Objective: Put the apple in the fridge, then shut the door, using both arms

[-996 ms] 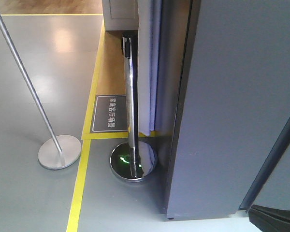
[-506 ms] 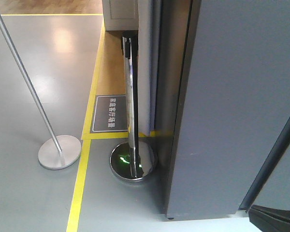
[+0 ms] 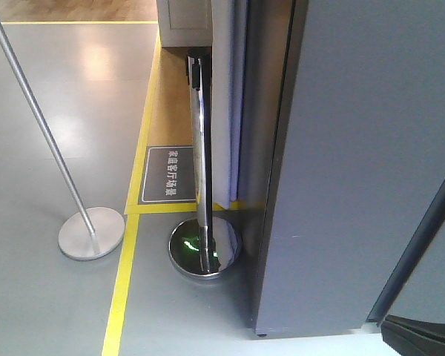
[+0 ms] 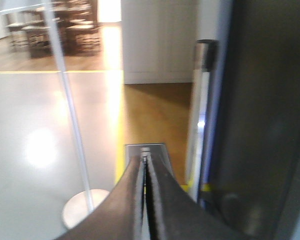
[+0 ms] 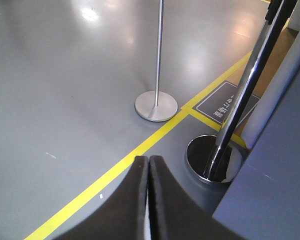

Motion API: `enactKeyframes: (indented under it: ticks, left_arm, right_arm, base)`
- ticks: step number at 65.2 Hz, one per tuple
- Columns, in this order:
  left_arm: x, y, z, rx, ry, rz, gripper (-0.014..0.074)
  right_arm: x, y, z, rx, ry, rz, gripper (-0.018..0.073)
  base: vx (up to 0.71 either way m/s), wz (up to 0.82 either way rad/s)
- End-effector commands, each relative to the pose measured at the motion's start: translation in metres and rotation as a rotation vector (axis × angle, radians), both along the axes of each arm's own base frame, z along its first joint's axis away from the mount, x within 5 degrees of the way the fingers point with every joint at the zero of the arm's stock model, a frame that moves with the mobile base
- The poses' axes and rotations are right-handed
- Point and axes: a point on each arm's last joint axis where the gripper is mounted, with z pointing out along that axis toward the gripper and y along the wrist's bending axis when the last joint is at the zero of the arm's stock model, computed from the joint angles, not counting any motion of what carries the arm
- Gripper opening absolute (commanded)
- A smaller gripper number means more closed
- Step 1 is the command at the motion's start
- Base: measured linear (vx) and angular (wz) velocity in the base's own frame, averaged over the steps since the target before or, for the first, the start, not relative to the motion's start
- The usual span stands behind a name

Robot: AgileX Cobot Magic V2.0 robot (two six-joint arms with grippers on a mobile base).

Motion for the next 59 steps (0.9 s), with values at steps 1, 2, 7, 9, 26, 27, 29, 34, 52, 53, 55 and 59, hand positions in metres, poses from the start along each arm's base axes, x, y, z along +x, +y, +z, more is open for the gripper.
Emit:
enactKeyframes:
  ticks: [1, 2, 7, 9, 26, 27, 29, 34, 52, 53, 55, 59]
  left_arm:
    - [-0.0002, -0.0004, 0.0018, -0.015, -0.071, 0.004, -0.0008]
    - [-0.0002, -0.0003, 0.0018, -0.015, -0.071, 0.007, -0.0008]
    - [-0.0002, 0.0, 0.0017, -0.015, -0.07, 0.011, -0.0008]
    - [-0.0002, 0.0, 0.0017, -0.015, -0.07, 0.011, -0.0008]
    - [-0.0002, 0.0, 0.0021, -0.015, -0.071, 0.011, -0.0008]
    - [-0.0002, 0.0, 0.0021, -0.015, -0.071, 0.011, -0.0008]
    - [-0.0002, 0.0, 0.0021, -0.015, -0.071, 0.011, -0.0008]
    - [-0.0002, 0.0, 0.0021, -0.015, -0.071, 0.011, -0.0008]
    - [-0.0002, 0.0, 0.0021, -0.015, -0.071, 0.011, -0.0008]
    - [-0.0002, 0.0, 0.0021, -0.015, -0.071, 0.011, -0.0008]
    - [-0.0002, 0.0, 0.0021, -0.015, -0.071, 0.011, -0.0008]
    - [-0.0002, 0.0, 0.0021, -0.015, -0.071, 0.011, -0.0008]
  right_arm:
    - [0.0023, 0.0003, 0.0117, 0.045, -0.041, -0.019, -0.0006]
    - [0.0023, 0.0003, 0.0117, 0.045, -0.041, -0.019, -0.0006]
    - [0.0023, 0.0003, 0.0117, 0.045, -0.041, -0.019, -0.0006]
    - [0.0023, 0.0003, 0.0117, 0.045, -0.041, -0.019, -0.0006]
    - [0.0023, 0.0003, 0.0117, 0.045, -0.041, -0.019, -0.0006]
    - [0.0023, 0.0003, 0.0117, 0.045, -0.041, -0.019, -0.0006]
    - [0.0023, 0.0003, 0.0117, 0.045, -0.041, -0.019, -0.0006]
    - [0.0023, 0.0003, 0.0117, 0.045, -0.041, -0.019, -0.0006]
    - [0.0023, 0.0003, 0.0117, 0.045, -0.041, -0.019, -0.0006]
    - [0.0023, 0.0003, 0.0117, 0.045, -0.041, -0.019, -0.0006]
    - [0.0023, 0.0003, 0.0117, 0.045, -0.041, -0.019, -0.0006]
    - [0.0023, 0.0003, 0.0117, 0.045, -0.041, -0.019, -0.0006]
  base:
    - [0.0, 0.0]
    - [0.0, 0.0]
    - [0.0, 0.0]
    - [0.0, 0.0]
    - [0.0, 0.0]
    - [0.0, 0.0]
    - [0.0, 0.0]
    - [0.0, 0.0]
    - [0.0, 0.0]
    - [0.0, 0.0]
    - [0.0, 0.0]
    - [0.0, 0.0]
